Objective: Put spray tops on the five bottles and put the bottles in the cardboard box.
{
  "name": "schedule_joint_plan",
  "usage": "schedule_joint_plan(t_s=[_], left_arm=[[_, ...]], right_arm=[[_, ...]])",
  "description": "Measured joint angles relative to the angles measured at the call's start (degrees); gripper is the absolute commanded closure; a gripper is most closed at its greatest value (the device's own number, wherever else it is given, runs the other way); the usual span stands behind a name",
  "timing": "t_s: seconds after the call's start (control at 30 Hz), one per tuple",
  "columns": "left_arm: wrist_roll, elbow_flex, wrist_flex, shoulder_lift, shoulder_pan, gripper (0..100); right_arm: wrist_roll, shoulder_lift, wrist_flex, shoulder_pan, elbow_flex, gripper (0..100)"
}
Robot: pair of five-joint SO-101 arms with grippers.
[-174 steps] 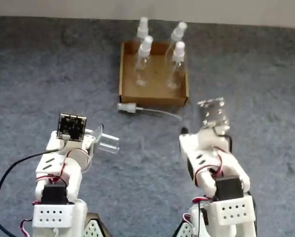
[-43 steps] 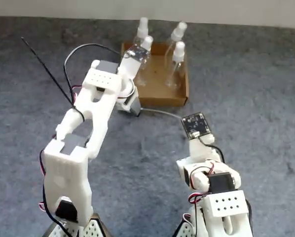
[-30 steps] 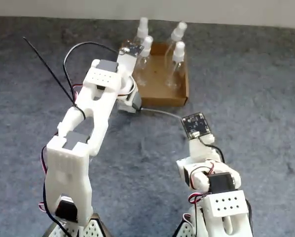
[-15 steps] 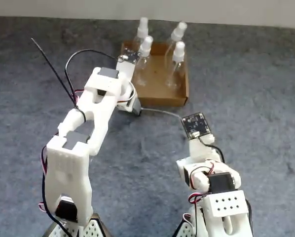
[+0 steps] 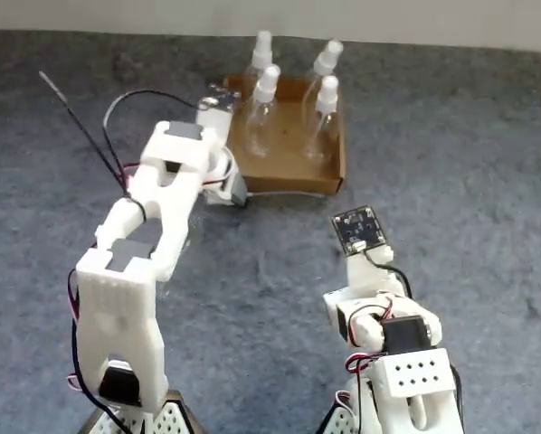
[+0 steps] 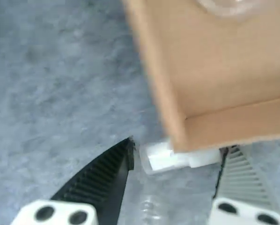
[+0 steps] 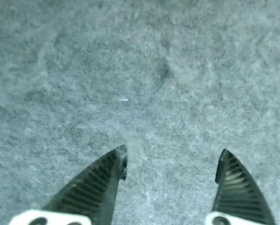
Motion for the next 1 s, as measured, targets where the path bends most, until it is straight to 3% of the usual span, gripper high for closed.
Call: schedule_joint_plan(t_s=[0.6,1.0], left_arm=[[-11.7,-0.2,4.0,0.0,-21.8,76],[-22.7,-12.9,18.5,0.0,-39.6,76]], right_arm=[[0.0,0.0,0.0,0.0,0.0,73.8],[0.0,4.5,1.1,-2.5,-7.5,73.8]])
